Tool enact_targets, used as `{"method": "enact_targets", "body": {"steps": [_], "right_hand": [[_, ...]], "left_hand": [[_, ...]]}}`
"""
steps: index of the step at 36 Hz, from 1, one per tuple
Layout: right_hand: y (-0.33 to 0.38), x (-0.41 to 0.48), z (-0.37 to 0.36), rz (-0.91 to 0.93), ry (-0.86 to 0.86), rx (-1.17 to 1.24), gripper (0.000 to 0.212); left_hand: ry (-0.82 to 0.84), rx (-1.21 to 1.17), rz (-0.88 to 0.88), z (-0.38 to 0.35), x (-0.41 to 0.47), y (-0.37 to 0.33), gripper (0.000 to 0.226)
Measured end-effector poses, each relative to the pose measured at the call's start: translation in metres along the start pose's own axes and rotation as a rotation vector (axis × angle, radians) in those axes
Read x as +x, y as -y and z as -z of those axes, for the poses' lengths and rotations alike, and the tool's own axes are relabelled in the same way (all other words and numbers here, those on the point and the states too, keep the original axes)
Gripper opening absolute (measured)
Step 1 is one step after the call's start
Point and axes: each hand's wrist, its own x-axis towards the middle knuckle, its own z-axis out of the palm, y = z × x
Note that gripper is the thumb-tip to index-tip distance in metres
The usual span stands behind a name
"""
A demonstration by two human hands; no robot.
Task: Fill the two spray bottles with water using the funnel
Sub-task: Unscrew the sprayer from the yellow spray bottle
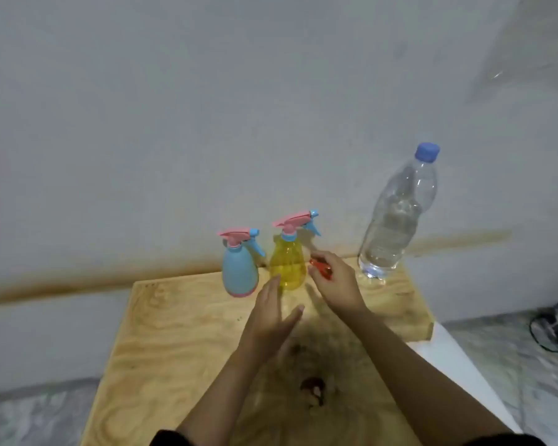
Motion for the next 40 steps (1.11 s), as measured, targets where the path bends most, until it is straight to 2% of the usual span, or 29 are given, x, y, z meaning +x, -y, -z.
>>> {"method": "enact_targets", "body": {"steps": [2, 5, 8, 10, 14, 21, 27, 34, 38, 40], "right_hand": [[-0.006, 0.011, -0.009, 0.014, 0.017, -0.017, 0.036], [-0.011, 0.030, -0.026, 0.037, 0.011, -0.029, 0.045], [-0.015, 0.049, -0.041, 0.046, 0.006, 0.027, 0.053], [-0.018, 0.060, -0.051, 0.057, -0.012, 0.051, 0.049], [-0.019, 0.073, -0.061, 0.046, -0.042, 0.148, 0.020], [-0.026, 0.076, -0.058, 0.058, -0.059, 0.268, 0.023], [-0.027, 0.064, -0.045, 0.052, -0.033, 0.371, 0.036], [-0.013, 0.046, -0.031, -0.012, -0.087, 0.441, 0.016], [0.001, 0.038, -0.027, -0.010, -0.107, 0.490, 0.023], [0.008, 0.034, -0.024, -0.009, -0.094, 0.539, 0.018]], "left_hand": [[-0.101, 0.005, -0.047, -0.016, 0.008, 0.012, 0.074], [-0.144, -0.105, 0.072, -0.027, 0.022, 0.015, 0.075], [-0.208, -0.144, 0.000, -0.037, 0.036, 0.020, 0.077], [-0.257, -0.167, 0.000, -0.045, 0.046, 0.029, 0.077], [-0.314, -0.205, 0.014, -0.051, 0.066, 0.032, 0.079], [-0.415, -0.220, 0.001, -0.054, 0.083, 0.037, 0.084], [-0.326, -0.230, -0.062, -0.054, 0.064, 0.037, 0.099], [-0.178, -0.168, -0.063, -0.043, 0.041, 0.024, 0.109], [-0.159, -0.151, -0.092, -0.030, 0.031, 0.014, 0.111], [-0.149, -0.144, -0.092, -0.022, 0.026, 0.004, 0.110]]}}
